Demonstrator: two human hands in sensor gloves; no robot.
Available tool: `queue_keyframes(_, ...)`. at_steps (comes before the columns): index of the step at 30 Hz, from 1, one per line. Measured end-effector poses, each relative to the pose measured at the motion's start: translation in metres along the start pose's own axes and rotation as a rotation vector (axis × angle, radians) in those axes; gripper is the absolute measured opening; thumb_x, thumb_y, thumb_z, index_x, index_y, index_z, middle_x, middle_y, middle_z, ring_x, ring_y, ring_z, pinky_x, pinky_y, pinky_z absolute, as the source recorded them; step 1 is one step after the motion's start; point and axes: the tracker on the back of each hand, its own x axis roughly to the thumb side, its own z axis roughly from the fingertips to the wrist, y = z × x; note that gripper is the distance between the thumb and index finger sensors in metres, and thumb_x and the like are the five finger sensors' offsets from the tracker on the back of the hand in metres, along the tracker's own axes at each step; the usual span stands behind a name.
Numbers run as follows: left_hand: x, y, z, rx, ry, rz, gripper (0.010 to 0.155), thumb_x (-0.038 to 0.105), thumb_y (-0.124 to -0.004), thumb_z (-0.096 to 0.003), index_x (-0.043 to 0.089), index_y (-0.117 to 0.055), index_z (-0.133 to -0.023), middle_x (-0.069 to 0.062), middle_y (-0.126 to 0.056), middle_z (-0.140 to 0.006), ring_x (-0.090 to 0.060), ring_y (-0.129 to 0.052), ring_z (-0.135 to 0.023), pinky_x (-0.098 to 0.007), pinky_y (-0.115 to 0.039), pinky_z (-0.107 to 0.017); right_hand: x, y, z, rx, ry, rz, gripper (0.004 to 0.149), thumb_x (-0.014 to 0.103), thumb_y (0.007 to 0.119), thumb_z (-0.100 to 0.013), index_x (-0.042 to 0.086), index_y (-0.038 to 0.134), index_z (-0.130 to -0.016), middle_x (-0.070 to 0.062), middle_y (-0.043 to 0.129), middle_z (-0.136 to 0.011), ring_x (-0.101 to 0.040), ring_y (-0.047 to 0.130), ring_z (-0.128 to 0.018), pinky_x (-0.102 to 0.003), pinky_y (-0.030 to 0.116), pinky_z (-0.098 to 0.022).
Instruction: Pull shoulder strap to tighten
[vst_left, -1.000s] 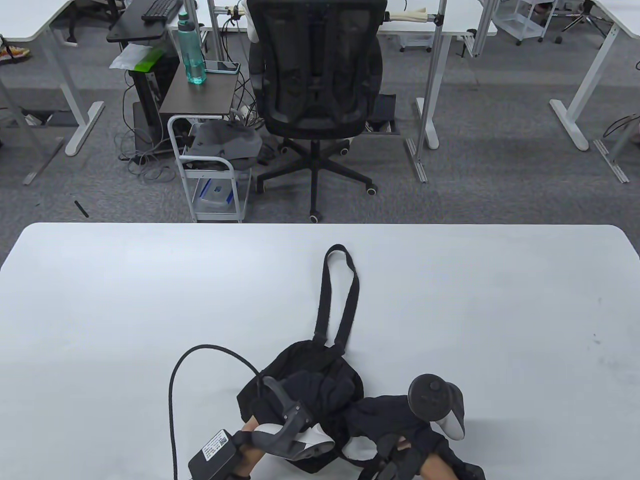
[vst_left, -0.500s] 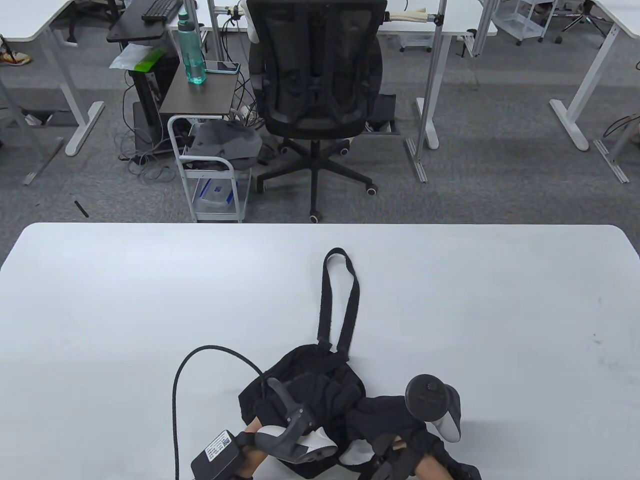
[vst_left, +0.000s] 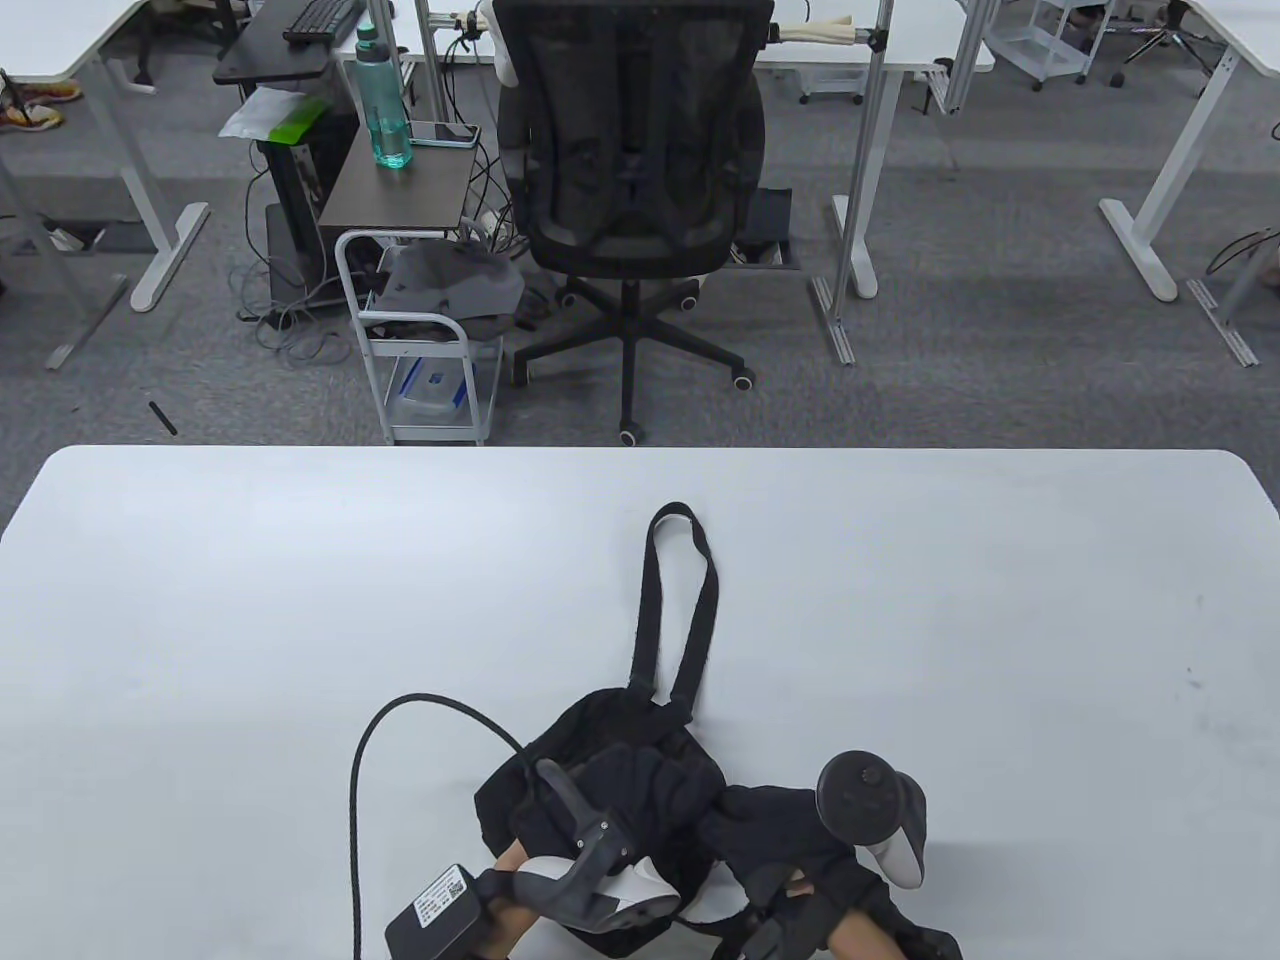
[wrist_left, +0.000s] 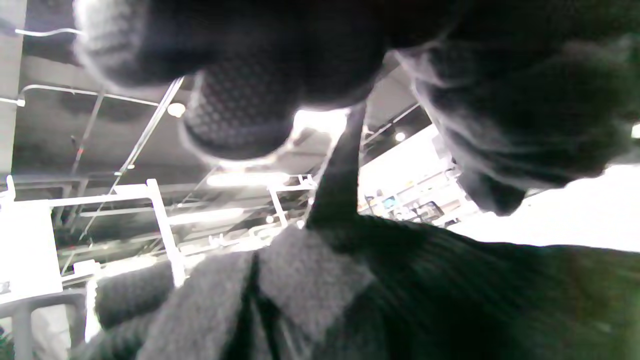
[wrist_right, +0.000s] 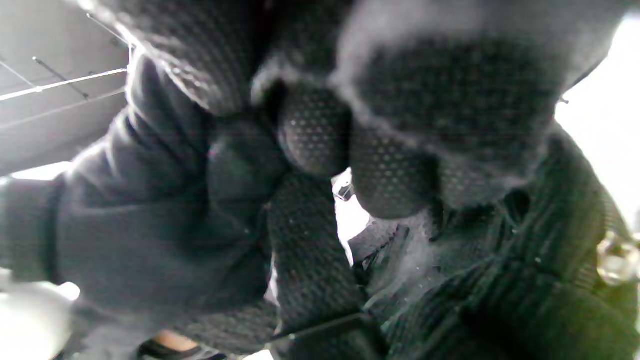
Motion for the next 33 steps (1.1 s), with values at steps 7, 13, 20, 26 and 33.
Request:
queue_keyframes(7,-0.006,-0.01,-0.002,-0.022,-0.001,0.007,0.064,0.044,-0.052,-0.0316,0.032,-0.056,-0.094,0.012,-0.096,-0.057,-0.012,-0.104,-0.044,-0.03,-0.088,-0.032,0.005,-0.003,0.0,-0.027,-0.01,0.018,0.039,0.037,0.083,-0.044,0.004,0.102,-0.05,-0.014,0.111,-0.041,-0.035,0.108,-0.032,-0.054,0.083,-0.042)
queue_keyframes(13,-0.024,-0.02,-0.001,-0.08,0.065,0.023,0.064,0.045,-0.052,-0.0311,0.036,-0.052,-0.094,0.012,-0.094,-0.058,-0.012,-0.103,-0.046,-0.031,-0.087,-0.033,0.006,-0.002,-0.002,-0.025,-0.01,0.041,0.039,0.036,0.081,-0.044,0.004,0.102,-0.051,-0.014,0.111,-0.041,-0.035,0.108,-0.032,-0.054,0.083,-0.042)
queue_keyframes(20,-0.026,-0.013,0.001,-0.074,0.069,-0.016,0.063,0.043,-0.055,-0.0325,0.031,-0.055,-0.094,0.011,-0.095,-0.057,-0.012,-0.104,-0.045,-0.03,-0.087,-0.033,0.003,-0.003,-0.001,-0.034,-0.001,0.034,0.037,0.036,0.084,-0.044,0.006,0.102,-0.054,-0.014,0.111,-0.047,-0.036,0.108,-0.037,-0.055,0.081,-0.044)
queue_keyframes(26,-0.007,-0.005,-0.001,-0.035,0.003,-0.04,0.063,0.044,-0.057,-0.0327,0.03,-0.058,-0.094,0.01,-0.096,-0.056,-0.013,-0.104,-0.044,-0.031,-0.087,-0.032,0.0,-0.001,-0.002,-0.021,0.008,-0.015,0.047,0.042,0.082,-0.044,0.004,0.095,-0.068,-0.018,0.105,-0.063,-0.039,0.104,-0.048,-0.058,0.077,-0.048)
queue_keyframes(33,-0.005,-0.014,-0.001,-0.034,0.002,-0.043,0.063,0.044,-0.054,-0.0316,0.031,-0.057,-0.094,0.011,-0.096,-0.056,-0.013,-0.104,-0.045,-0.031,-0.087,-0.033,0.005,-0.002,-0.001,-0.068,-0.003,0.026,0.038,0.036,0.084,-0.044,0.003,0.1,-0.056,-0.015,0.11,-0.047,-0.035,0.108,-0.033,-0.055,0.082,-0.042)
